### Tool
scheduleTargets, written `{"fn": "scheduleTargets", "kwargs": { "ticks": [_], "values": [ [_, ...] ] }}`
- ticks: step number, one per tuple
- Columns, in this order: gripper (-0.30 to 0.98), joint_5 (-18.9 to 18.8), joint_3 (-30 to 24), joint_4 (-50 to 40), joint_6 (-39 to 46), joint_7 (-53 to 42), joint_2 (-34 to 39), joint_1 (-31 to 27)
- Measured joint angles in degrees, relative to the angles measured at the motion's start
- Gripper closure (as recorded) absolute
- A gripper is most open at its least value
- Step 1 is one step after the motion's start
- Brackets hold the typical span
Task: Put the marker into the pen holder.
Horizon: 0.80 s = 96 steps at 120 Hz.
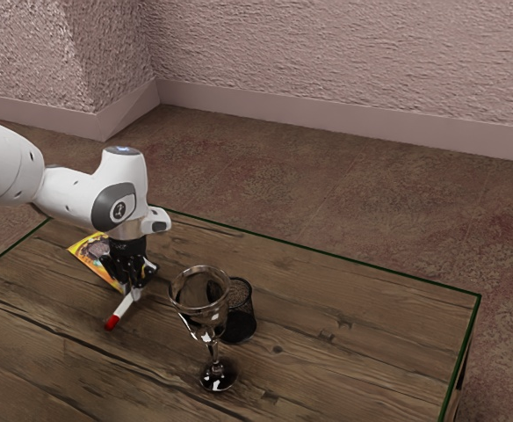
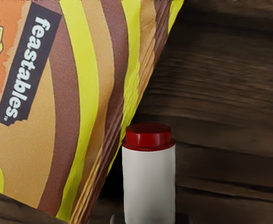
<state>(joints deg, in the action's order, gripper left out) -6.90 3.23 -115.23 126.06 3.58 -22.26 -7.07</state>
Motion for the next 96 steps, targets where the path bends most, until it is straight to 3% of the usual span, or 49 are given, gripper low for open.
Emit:
{"fn": "scheduleTargets", "kwargs": {
  "ticks": [24,42,67,82,96],
  "values": [
    [0.78,-1.23,-0.87,-0.07,0.18,0.69,2.81,0.40],
    [0.79,-6.45,-3.61,3.37,4.40,1.46,5.33,0.68],
    [0.79,-14.69,-6.06,6.63,23.24,3.02,3.04,0.74],
    [0.77,-15.53,-6.74,6.32,34.46,3.85,5.96,2.74],
    [0.76,-15.44,-6.85,-0.93,39.58,6.38,12.10,5.43]
  ]
}}
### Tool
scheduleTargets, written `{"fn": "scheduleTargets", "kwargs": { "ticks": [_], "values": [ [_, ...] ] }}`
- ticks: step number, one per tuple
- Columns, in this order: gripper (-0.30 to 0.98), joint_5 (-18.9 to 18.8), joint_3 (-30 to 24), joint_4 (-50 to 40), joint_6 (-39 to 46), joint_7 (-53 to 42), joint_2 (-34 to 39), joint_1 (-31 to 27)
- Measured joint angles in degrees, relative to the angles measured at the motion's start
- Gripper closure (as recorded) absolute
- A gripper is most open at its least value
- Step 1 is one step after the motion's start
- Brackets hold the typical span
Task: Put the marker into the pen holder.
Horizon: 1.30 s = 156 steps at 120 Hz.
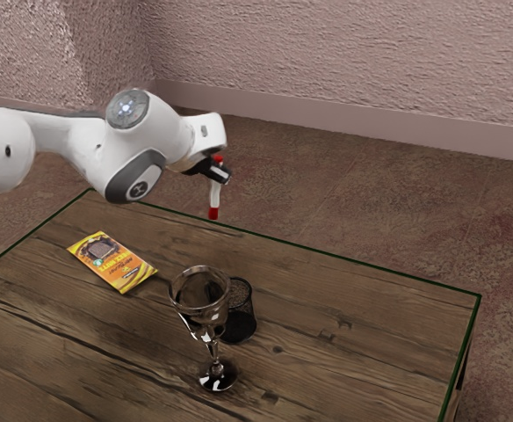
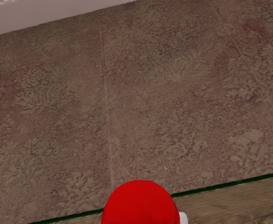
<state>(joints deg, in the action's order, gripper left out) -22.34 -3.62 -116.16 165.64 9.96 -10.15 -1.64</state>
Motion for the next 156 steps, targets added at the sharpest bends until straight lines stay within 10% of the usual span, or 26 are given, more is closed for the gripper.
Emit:
{"fn": "scheduleTargets", "kwargs": {
  "ticks": [123,156],
  "values": [
    [0.76,-0.09,-6.83,-19.59,-1.87,32.65,12.78,2.72],
    [0.24,0.07,-6.93,-19.53,-4.99,36.52,13.62,2.68]
  ]
}}
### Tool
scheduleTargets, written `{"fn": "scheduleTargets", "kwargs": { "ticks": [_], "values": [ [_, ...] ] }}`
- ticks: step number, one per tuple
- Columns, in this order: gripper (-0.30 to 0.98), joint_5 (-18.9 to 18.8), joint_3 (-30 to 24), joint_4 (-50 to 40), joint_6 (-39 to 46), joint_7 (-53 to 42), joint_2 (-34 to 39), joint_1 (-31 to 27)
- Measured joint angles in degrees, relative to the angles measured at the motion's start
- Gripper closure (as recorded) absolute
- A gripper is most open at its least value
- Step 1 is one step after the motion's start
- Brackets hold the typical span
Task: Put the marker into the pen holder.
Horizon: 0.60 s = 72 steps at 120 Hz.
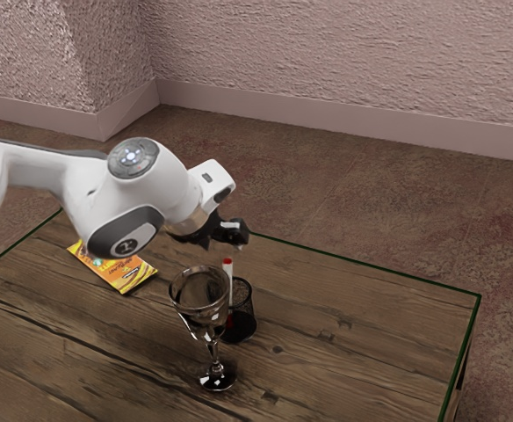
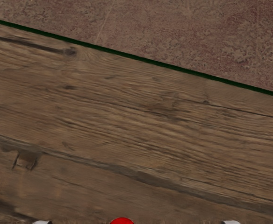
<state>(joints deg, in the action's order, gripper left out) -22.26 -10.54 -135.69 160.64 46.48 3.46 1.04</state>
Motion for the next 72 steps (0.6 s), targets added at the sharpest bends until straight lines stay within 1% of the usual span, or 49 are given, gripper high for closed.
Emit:
{"fn": "scheduleTargets", "kwargs": {
  "ticks": [4,11,17,26,34,36,46,52,60,72],
  "values": [
    [0.20,0.02,0.69,0.31,-0.85,0.34,-0.06,0.53],
    [0.16,0.04,3.67,1.30,-2.05,0.83,-0.42,1.81],
    [0.12,0.05,6.26,2.84,-3.40,1.04,-0.79,1.71],
    [0.09,0.25,8.89,6.67,-7.05,0.74,-0.79,-0.33],
    [0.06,1.63,9.51,13.78,-13.83,-0.18,-0.49,-2.83],
    [0.06,2.34,9.62,15.69,-15.67,-0.63,-0.44,-3.22],
    [0.04,9.71,9.91,26.68,-27.69,-2.91,-0.57,-4.08],
    [0.03,12.45,9.92,31.79,-34.81,-4.93,-0.59,-4.13],
    [0.02,14.26,9.94,35.43,-42.34,-8.36,-0.78,-3.64],
    [0.01,15.64,10.04,42.91,-52.20,-13.28,-3.37,-2.39]
  ]
}}
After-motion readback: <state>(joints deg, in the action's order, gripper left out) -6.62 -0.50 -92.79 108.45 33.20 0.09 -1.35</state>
